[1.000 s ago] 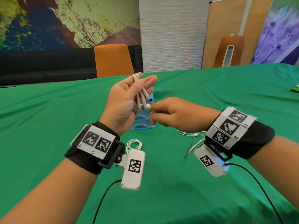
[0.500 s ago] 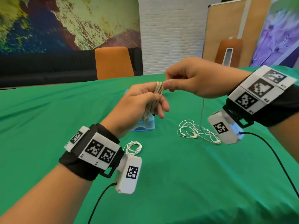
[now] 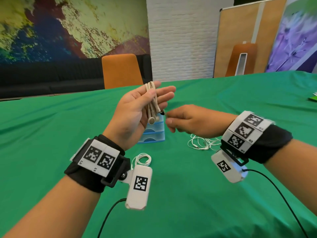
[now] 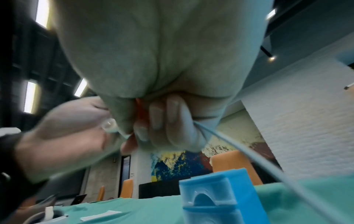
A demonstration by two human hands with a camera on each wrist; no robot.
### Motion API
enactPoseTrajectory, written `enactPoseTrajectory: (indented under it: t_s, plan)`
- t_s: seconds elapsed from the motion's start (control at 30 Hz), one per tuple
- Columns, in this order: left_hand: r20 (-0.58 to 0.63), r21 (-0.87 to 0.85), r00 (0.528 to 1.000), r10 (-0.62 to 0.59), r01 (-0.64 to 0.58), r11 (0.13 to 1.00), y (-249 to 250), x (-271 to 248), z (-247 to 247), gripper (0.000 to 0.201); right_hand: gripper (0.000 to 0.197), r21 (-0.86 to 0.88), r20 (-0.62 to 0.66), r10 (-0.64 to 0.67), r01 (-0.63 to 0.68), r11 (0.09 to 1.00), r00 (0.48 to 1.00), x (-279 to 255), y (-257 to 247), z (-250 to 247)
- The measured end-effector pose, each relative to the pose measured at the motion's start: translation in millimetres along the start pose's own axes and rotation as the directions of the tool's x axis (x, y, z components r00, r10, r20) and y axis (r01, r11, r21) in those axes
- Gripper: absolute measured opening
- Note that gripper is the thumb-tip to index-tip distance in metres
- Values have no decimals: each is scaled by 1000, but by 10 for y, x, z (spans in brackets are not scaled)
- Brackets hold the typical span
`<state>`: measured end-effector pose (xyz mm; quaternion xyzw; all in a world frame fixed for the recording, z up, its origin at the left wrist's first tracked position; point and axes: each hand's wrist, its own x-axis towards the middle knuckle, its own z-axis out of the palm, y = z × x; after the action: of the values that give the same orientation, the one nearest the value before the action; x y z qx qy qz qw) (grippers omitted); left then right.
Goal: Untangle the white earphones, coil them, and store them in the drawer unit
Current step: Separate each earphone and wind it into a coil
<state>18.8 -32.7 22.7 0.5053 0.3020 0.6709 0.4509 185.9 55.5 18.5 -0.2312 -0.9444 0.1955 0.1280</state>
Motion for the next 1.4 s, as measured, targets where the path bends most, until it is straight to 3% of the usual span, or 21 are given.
enactPoseTrajectory:
  t_s: [0.1, 0.17, 0.3, 0.47, 0.63, 0.73, 0.83, 0.93, 1.03, 1.1, 1.27, 1.33, 1.4]
  plan:
    - [-85, -9, 996, -17, 16, 1000, -63, 25, -57, 33, 24, -63, 127, -45, 53, 997, 991, -69, -214, -94]
    - [-80, 89, 997, -17, 24, 996, -86, 34, -79, 25, 21, -67, 149, -77, 88, 994, 986, -114, -341, -219]
    - [36, 333, 998, -43, 29, 942, -130, 3, -57, 26, 22, -64, 44, -117, 120, 991, 992, -125, -430, -567]
    - [147, 450, 986, -83, 8, 893, -67, -2, 46, 31, 26, -183, -100, -84, 65, 981, 991, -50, -252, -791]
    - [214, 320, 974, -75, 3, 947, 29, -48, 99, 37, 30, 46, -243, -5, 17, 999, 970, -36, 20, -656]
    - [169, 163, 985, 45, -74, 984, 115, -21, 81, 37, 30, 168, -169, 38, -9, 986, 985, -62, 89, -365]
    - [27, 147, 992, 123, -126, 981, 113, 38, 59, 35, 30, 194, -41, 16, -8, 981, 999, -82, 25, -76]
    - [-17, 272, 988, 155, -145, 951, 35, 49, 28, 25, 30, 154, 64, -42, 31, 988, 997, -88, -114, 23]
    - [41, 532, 989, 143, -143, 835, -12, 15, -19, 27, 29, 52, 99, -85, 80, 995, 991, -116, -279, -102]
    - [85, 619, 992, 96, -128, 775, -26, -6, -39, 26, 28, 22, 47, -120, 119, 993, 992, -130, -345, -270]
    - [160, 655, 987, 1, -107, 748, -5, -59, -5, 31, 26, -132, -143, -126, 107, 985, 982, -67, -244, -602]
    - [199, 636, 979, -50, -90, 766, 14, -45, -2, 32, 28, -156, -181, -128, 100, 983, 975, -32, -146, -598]
    - [215, 533, 972, -92, -38, 845, 38, -39, -9, 30, 29, -92, -231, -121, 102, 991, 965, -18, -52, -532]
